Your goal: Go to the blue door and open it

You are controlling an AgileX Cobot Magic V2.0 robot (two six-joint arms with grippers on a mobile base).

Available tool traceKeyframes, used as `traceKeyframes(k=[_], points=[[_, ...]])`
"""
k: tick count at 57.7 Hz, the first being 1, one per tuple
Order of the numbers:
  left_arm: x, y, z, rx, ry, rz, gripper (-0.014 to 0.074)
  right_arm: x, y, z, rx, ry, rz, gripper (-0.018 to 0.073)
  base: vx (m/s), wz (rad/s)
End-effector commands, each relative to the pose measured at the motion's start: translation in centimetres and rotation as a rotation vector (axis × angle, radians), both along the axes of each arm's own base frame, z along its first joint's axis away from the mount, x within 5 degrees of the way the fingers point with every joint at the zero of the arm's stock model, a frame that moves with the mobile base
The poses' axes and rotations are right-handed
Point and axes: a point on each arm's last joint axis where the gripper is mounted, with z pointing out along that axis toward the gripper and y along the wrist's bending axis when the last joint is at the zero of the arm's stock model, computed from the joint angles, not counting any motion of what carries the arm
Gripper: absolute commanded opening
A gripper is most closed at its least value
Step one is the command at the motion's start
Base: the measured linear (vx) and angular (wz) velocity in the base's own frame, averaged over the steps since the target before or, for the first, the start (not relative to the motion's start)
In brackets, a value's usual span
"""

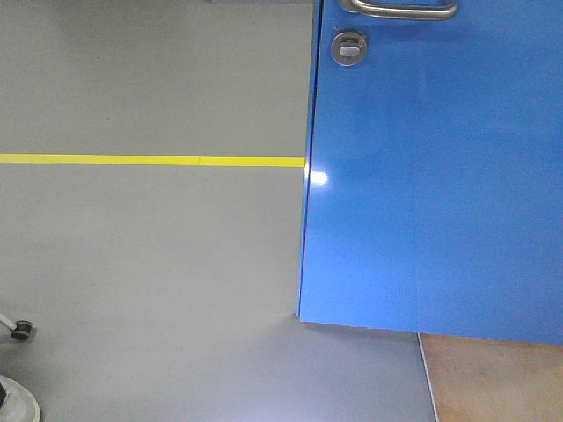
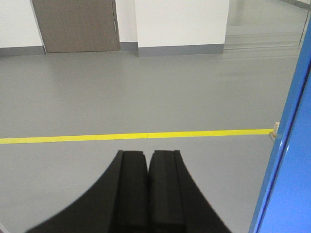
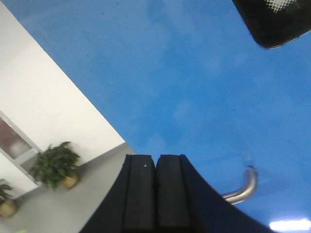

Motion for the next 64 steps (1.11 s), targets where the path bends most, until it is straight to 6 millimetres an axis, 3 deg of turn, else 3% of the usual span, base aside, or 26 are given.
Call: traceKeyframes(k=[1, 4, 12, 24, 35, 48, 64], points=[[-0.1, -0.1, 1.7, -0.009, -0.123, -0.011, 0.0073, -2.5, -0.1, 0.6, -0.114, -0.117, -0.041, 0.0012, 0.00, 0.00], [-0.1, -0.1, 1.7, -0.009, -0.123, -0.011, 0.0073, -3.7, -0.1, -0.1, -0.176, -0.159, -0.065, 0.0012, 0.00, 0.00], [-0.1, -0.1, 1.7, -0.009, -0.123, -0.011, 0.0073, -6.8, -0.3, -4.6, -0.289, -0.224, -0.140, 0.0012, 0.00, 0.00], [-0.1, -0.1, 1.7, -0.009, -0.123, -0.011, 0.0073, -12.1, -0.8, -13.9, -0.417, -0.212, -0.185, 0.0012, 0.00, 0.00], [-0.1, -0.1, 1.7, -0.009, -0.123, -0.011, 0.0073, -15.1, -0.7, -19.8, -0.350, -0.194, -0.169, 0.0012, 0.00, 0.00], [-0.1, -0.1, 1.7, -0.009, -0.123, -0.011, 0.0073, -15.9, -0.4, -22.8, -0.314, -0.147, -0.124, 0.0012, 0.00, 0.00], [-0.1, -0.1, 1.7, -0.009, -0.123, -0.011, 0.0073, -15.5, -0.9, -24.8, -0.549, -0.101, -0.156, 0.0012, 0.00, 0.00]])
